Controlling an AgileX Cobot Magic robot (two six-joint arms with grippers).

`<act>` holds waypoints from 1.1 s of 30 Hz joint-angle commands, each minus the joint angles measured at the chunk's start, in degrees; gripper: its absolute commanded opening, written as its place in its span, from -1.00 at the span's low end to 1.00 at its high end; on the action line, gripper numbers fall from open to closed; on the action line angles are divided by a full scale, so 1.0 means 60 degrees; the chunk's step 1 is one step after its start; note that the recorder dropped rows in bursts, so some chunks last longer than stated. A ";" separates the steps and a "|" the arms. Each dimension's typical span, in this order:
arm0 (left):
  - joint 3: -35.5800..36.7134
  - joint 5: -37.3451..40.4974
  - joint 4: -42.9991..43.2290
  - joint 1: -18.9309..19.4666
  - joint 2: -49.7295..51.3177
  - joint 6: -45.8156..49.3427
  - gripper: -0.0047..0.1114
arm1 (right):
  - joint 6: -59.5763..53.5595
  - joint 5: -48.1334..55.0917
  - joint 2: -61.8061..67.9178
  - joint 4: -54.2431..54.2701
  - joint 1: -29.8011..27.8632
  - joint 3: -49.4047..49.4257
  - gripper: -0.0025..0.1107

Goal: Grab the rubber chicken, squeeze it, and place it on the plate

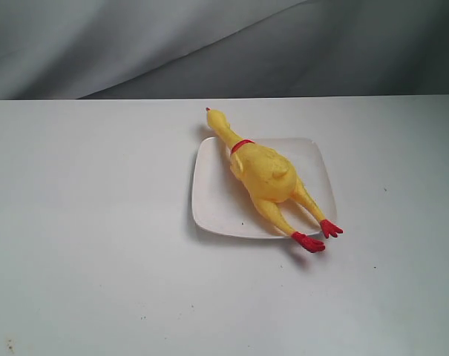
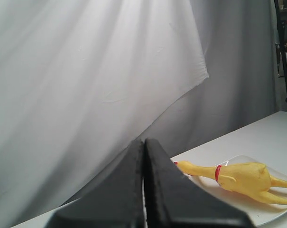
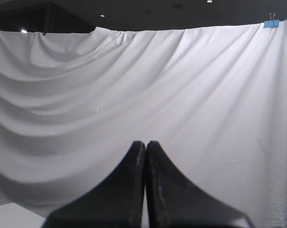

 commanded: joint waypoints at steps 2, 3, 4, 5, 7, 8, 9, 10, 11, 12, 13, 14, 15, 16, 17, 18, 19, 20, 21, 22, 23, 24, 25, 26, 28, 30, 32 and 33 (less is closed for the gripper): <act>-0.0037 0.0012 -0.0077 -0.0054 -0.0058 -0.0056 -0.92 | 0.0034 0.0099 -0.0029 0.0019 -0.0055 0.0033 -0.96; -0.0037 0.0012 -0.0077 -0.0054 -0.0058 -0.0056 -0.92 | 0.0034 0.0099 -0.0029 0.0019 -0.0055 0.0033 -0.96; -0.0037 0.0012 -0.0077 -0.0054 -0.0058 -0.0056 -0.92 | 0.0034 0.0099 -0.0029 0.0019 -0.0055 0.0033 -0.96; -0.0037 0.0012 -0.0077 -0.0054 -0.0058 -0.0056 -0.92 | 0.0034 0.0099 -0.0029 0.0019 -0.0055 0.0033 -0.96; -0.0037 0.0012 -0.0077 -0.0054 -0.0058 -0.0056 -0.92 | 0.0034 0.0099 -0.0029 0.0019 -0.0055 0.0033 -0.96; -0.0037 0.0012 -0.0077 -0.0054 -0.0058 -0.0056 -0.92 | 0.0034 0.0099 -0.0029 0.0019 -0.0055 0.0033 -0.96; -0.0037 0.0012 -0.0077 -0.0054 -0.0058 -0.0056 -0.92 | 0.0034 0.0099 -0.0029 0.0019 -0.0055 0.0033 -0.96; -0.0037 0.0012 -0.0077 -0.0054 -0.0058 -0.0056 -0.92 | 0.0034 0.0099 -0.0029 0.0019 -0.0055 0.0033 -0.96; -0.0037 0.0012 -0.0077 -0.0054 -0.0058 -0.0056 -0.92 | 0.0034 0.0070 -0.0024 0.0019 -0.0055 0.0033 -0.96; -0.0037 0.0012 -0.0077 -0.0054 -0.0058 -0.0056 -0.92 | 0.0051 -0.0049 -0.0033 0.0050 -0.0055 0.0033 -0.96; -0.0037 0.0012 -0.0077 -0.0054 -0.0058 -0.0056 -0.92 | 0.0051 -0.0231 -0.0086 0.0067 -0.0072 0.0033 -0.96; -0.0037 0.0012 -0.0077 -0.0054 -0.0058 -0.0056 -0.92 | 0.0106 -0.0231 -0.0128 0.0096 -0.0100 0.0033 -0.96; -0.0037 0.0012 -0.0077 -0.0054 -0.0058 -0.0056 -0.92 | 0.0261 -0.0231 -0.0150 0.0073 -0.0193 0.0063 -0.96; -0.0037 0.0012 -0.0077 -0.0054 -0.0058 -0.0056 -0.92 | 0.0487 -0.0231 -0.0172 -0.0177 -0.0314 0.0130 -0.96; -0.0037 0.0012 -0.0077 -0.0054 -0.0058 -0.0056 -0.92 | 0.0913 -0.0300 -0.0172 -0.0460 -0.0496 0.0236 -0.96; -0.0037 0.0012 -0.0077 -0.0054 -0.0058 -0.0056 -0.92 | 0.1539 -0.0369 -0.0192 -0.0778 -0.0688 0.0363 -0.96; -0.0037 0.0012 -0.0077 -0.0054 -0.0058 -0.0056 -0.92 | 0.2181 -0.0513 -0.0192 -0.1199 -0.0966 0.0572 -0.96; -0.0037 0.0012 -0.0077 -0.0054 -0.0058 -0.0056 -0.92 | 0.2799 -0.0535 -0.0192 -0.1637 -0.1270 0.0794 -0.96; -0.0037 0.0012 -0.0077 -0.0054 -0.0058 -0.0056 -0.92 | 0.3397 -0.0535 -0.0192 -0.2020 -0.1584 0.1048 -0.96; -0.0037 0.0012 -0.0077 -0.0054 -0.0058 -0.0056 -0.92 | 0.3808 -0.0535 -0.0192 -0.2296 -0.1828 0.1272 -0.96; -0.0037 0.0036 -0.0077 -0.0054 -0.0058 -0.0054 -0.92 | 0.4253 -0.0535 -0.0192 -0.2637 -0.2119 0.1560 -0.96; -0.0037 0.0036 -0.0077 -0.0054 -0.0058 -0.0054 -0.92 | 0.4643 -0.0553 -0.0192 -0.2880 -0.2383 0.1850 -0.96; -0.0037 0.0036 -0.0077 -0.0054 -0.0058 -0.0054 -0.92 | 0.4881 -0.0570 -0.0204 -0.3026 -0.2626 0.2138 -0.96; -0.0037 0.0036 -0.0077 -0.0054 -0.0058 -0.0054 -0.92 | 0.5037 -0.0575 -0.0277 -0.3094 -0.2840 0.2417 -0.96; -0.0037 0.0036 -0.0077 -0.0054 -0.0058 -0.0054 -0.92 | 0.5057 -0.0748 -0.0490 -0.3108 -0.3167 0.2955 -0.96; -0.0037 0.0036 -0.0077 -0.0054 -0.0058 -0.0054 -0.92 | 0.5079 -0.0972 -0.0829 -0.3108 -0.3448 0.3544 -0.96; -0.0037 0.0036 -0.0077 -0.0054 -0.0058 -0.0054 -0.92 | 0.5097 -0.1174 -0.1202 -0.3108 -0.3603 0.4058 -0.96; -0.0037 0.0036 -0.0077 -0.0054 -0.0058 -0.0054 -0.92 | 0.5097 -0.1269 -0.1223 -0.3108 -0.3631 0.4331 -0.96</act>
